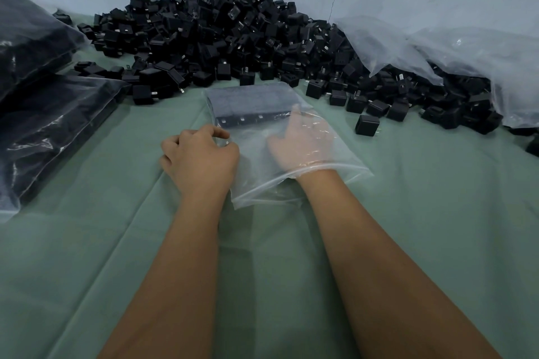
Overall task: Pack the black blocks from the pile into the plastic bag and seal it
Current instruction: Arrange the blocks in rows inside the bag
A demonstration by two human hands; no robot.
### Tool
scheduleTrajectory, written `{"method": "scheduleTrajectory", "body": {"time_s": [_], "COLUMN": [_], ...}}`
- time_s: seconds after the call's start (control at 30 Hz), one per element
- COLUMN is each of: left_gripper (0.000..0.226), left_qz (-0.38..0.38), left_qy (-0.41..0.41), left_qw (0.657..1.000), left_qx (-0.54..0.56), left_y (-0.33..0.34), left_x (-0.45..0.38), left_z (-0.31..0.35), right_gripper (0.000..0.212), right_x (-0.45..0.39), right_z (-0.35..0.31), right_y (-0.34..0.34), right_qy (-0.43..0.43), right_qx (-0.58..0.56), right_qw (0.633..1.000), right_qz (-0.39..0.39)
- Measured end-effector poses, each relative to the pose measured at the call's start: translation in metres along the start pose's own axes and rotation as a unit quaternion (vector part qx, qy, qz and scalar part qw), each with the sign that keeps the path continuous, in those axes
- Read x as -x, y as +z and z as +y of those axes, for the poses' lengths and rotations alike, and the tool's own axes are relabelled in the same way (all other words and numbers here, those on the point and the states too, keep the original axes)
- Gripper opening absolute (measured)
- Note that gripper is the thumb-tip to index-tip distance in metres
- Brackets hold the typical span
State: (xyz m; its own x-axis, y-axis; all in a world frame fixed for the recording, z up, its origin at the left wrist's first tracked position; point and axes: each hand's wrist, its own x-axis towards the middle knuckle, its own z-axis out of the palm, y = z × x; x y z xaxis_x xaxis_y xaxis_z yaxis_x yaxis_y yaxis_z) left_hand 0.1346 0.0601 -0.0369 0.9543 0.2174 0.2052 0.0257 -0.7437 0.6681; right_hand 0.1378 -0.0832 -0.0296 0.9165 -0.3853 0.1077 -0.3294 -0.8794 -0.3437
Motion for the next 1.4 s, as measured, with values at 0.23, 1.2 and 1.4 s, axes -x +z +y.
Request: {"method": "scheduleTrajectory", "body": {"time_s": [0.23,1.2,1.4], "left_gripper": [0.023,0.024,0.023], "left_qz": [-0.001,-0.013,-0.02], "left_qy": [0.002,-0.008,0.0], "left_qw": [1.0,1.0,1.0], "left_qx": [0.003,0.001,-0.003], "left_y": [0.0,-0.001,0.0], "left_x": [0.0,0.0,0.001], "left_z": [0.0,0.0,0.0], "right_gripper": [0.082,0.036,0.024], "right_x": [-0.007,0.0,0.004], "right_z": [0.006,-0.007,-0.004], "right_y": [0.005,0.001,0.001], "right_qy": [0.002,-0.053,-0.102], "right_qx": [-0.038,0.011,0.075], "right_qw": [0.999,0.998,0.99], "right_qz": [-0.007,-0.025,-0.066]}}
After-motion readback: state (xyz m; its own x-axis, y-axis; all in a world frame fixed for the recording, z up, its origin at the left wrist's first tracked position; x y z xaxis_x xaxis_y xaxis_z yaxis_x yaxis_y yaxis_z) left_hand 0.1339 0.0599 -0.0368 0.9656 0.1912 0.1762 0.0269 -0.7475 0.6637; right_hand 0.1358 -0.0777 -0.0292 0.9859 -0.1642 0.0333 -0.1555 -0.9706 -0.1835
